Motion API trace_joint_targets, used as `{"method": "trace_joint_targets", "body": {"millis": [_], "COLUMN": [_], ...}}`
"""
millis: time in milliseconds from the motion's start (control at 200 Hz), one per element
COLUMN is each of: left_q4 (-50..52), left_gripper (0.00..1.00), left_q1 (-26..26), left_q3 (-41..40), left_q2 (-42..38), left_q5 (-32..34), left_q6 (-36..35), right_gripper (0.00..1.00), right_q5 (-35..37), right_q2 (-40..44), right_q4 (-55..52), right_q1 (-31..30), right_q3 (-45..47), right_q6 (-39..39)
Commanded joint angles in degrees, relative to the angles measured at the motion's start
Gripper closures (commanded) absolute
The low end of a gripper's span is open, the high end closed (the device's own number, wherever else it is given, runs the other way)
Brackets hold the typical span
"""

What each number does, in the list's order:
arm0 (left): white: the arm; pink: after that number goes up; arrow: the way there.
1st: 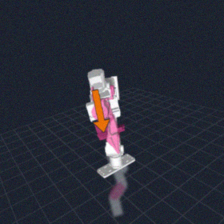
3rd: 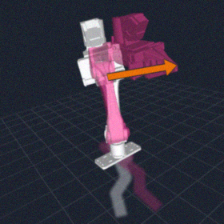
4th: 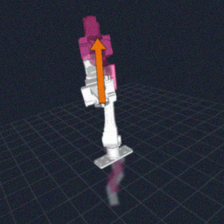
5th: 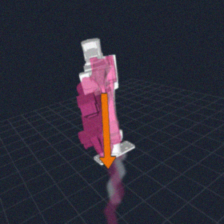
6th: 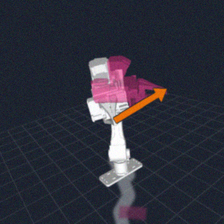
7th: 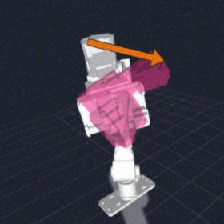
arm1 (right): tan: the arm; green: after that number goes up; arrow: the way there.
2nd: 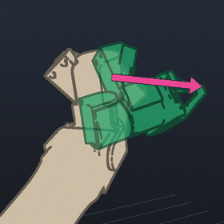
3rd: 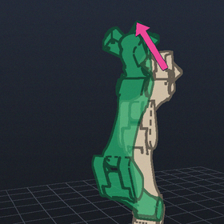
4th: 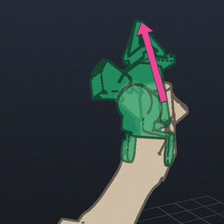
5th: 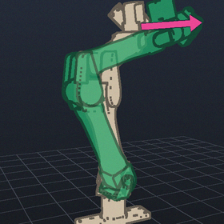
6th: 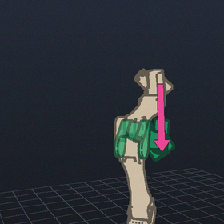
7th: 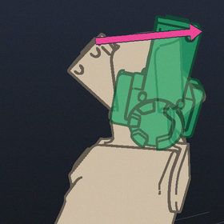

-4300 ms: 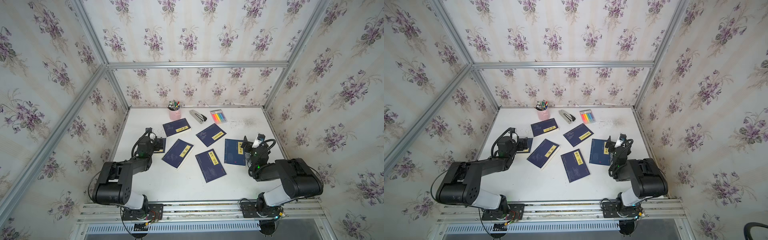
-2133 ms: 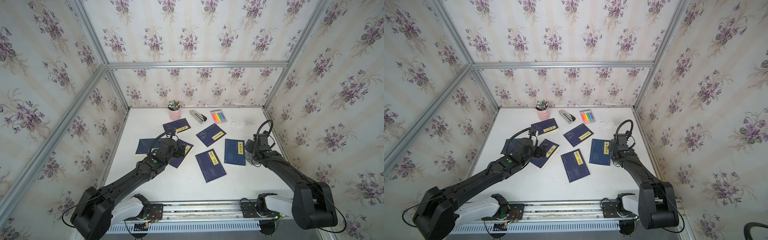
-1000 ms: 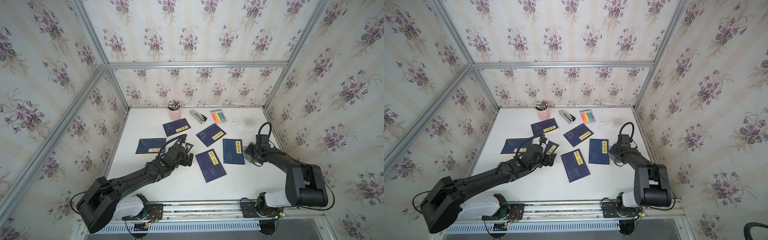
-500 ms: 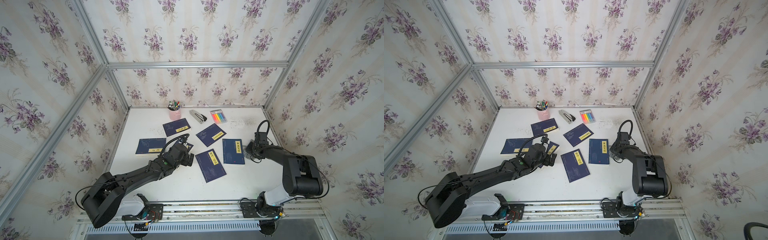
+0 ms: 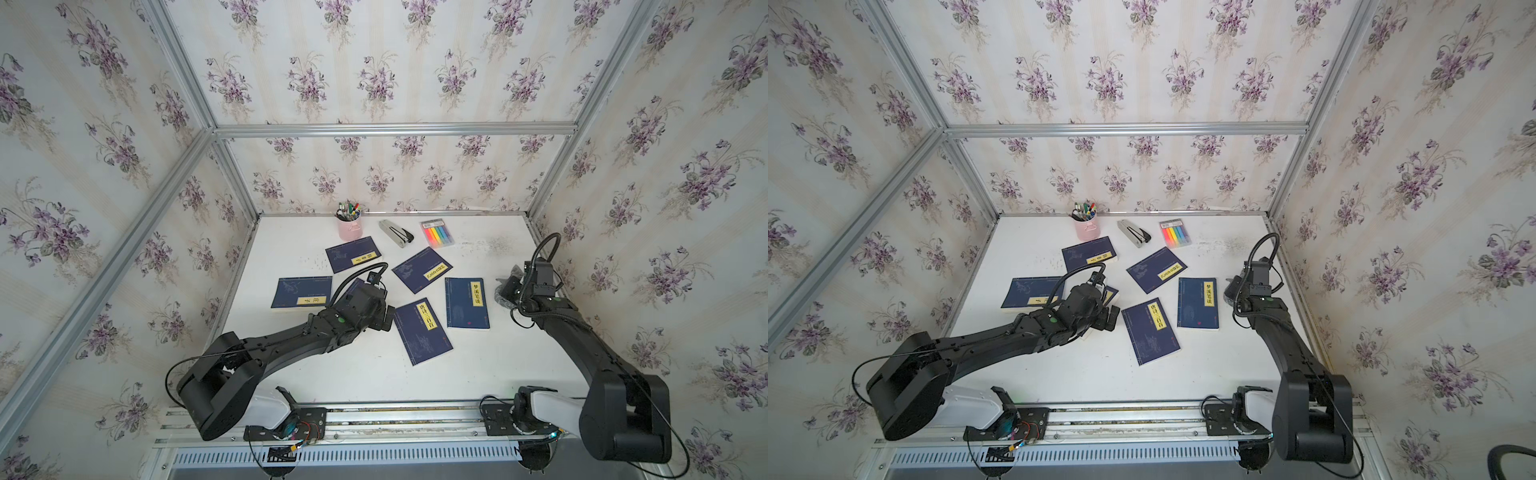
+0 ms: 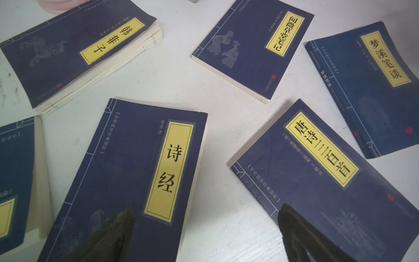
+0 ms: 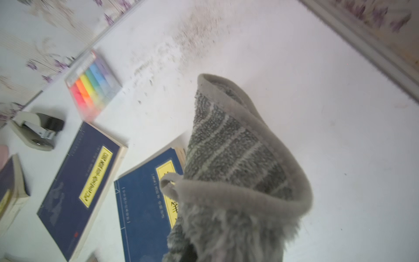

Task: Wipe the cover of the book
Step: Pick up the cleaning item at the center of the board, then wipe the dirt from the cover of the book.

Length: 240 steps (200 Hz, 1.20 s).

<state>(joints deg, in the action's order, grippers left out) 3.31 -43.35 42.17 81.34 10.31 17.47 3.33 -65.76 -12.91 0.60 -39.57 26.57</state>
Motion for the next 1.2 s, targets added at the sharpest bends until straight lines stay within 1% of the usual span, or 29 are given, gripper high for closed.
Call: {"method": "trace_joint_targets", "body": {"millis": [0, 45, 125, 185, 210, 250, 385, 445, 515, 610, 759, 774, 809, 844, 969, 979, 1194], "left_q4": [1.1, 1.5, 2.3, 2.7, 2.8, 2.9, 3.0, 2.6, 1.6, 0.5, 1.1, 1.3, 2.2, 3.0, 3.6, 3.7, 3.8], "left_gripper": [0.01, 0.02, 0.06, 0.10, 0.12, 0.14, 0.21, 0.25, 0.29, 0.35, 0.44, 0.49, 0.56, 0.60, 0.63, 0.63, 0.63], "left_q1": [-0.9, -1.2, -1.8, -1.9, -1.9, -2.2, -2.3, -2.3, -2.3, -2.3, -2.3, -2.3, -2.2, -2.2, -2.2, -2.2, -1.8], "left_q3": [1.3, 1.9, 3.2, 3.9, 4.2, 4.4, 3.8, 3.2, 2.7, 3.3, 6.6, 7.1, 8.5, 9.6, 12.7, 12.8, 14.1], "left_q2": [2.3, 3.2, 4.3, 4.9, 5.0, 5.2, 5.2, 5.2, 5.6, 7.2, 11.9, 12.6, 14.3, 15.9, 20.3, 20.6, 22.7], "left_q5": [-0.4, -1.2, -2.5, -4.1, -4.7, -5.4, -6.9, -7.8, -9.3, -10.6, -10.2, -10.2, -10.0, -10.2, -11.3, -11.4, -11.7], "left_q6": [2.6, 3.0, 4.3, 5.5, 6.0, 6.8, 9.5, 10.5, 11.4, 12.0, 11.3, 11.3, 11.8, 12.2, 12.6, 12.7, 13.5], "right_gripper": [1.00, 1.00, 1.00, 1.00, 1.00, 1.00, 1.00, 1.00, 1.00, 1.00, 1.00, 1.00, 1.00, 1.00, 1.00, 1.00, 1.00], "right_q5": [-0.1, -1.4, -6.8, -10.3, -11.3, -11.7, -12.4, -12.5, -11.7, -12.4, -12.1, -12.1, -12.2, -12.6, -14.6, -14.9, -18.5], "right_q2": [3.3, 3.7, 3.9, 3.8, 3.6, 3.4, 2.5, 1.7, 0.8, -0.1, 0.7, 0.9, 1.4, 1.9, 2.2, 2.2, 1.7], "right_q4": [-3.3, -4.5, -5.1, -5.1, -5.2, -5.5, -7.1, -7.3, -7.3, -6.1, -6.3, -6.4, -6.7, -7.0, -8.3, -8.4, -6.4], "right_q1": [-2.3, -3.5, -5.4, -7.8, -9.7, -11.6, -21.3, -25.1, -28.2, -29.9, -31.0, -31.0, -31.0, -31.0, -31.0, -32.6, -34.3], "right_q3": [-1.9, -2.8, -3.3, -3.0, -2.7, -2.2, -0.3, 1.1, 3.1, 6.4, 9.8, 10.0, 10.4, 10.7, 11.1, 11.1, 12.2], "right_q6": [-1.6, -2.2, -2.5, -2.7, -2.8, -2.8, -2.9, -1.7, 0.5, 3.0, 5.4, 5.5, 5.8, 5.8, 4.9, 4.9, 5.4]}}
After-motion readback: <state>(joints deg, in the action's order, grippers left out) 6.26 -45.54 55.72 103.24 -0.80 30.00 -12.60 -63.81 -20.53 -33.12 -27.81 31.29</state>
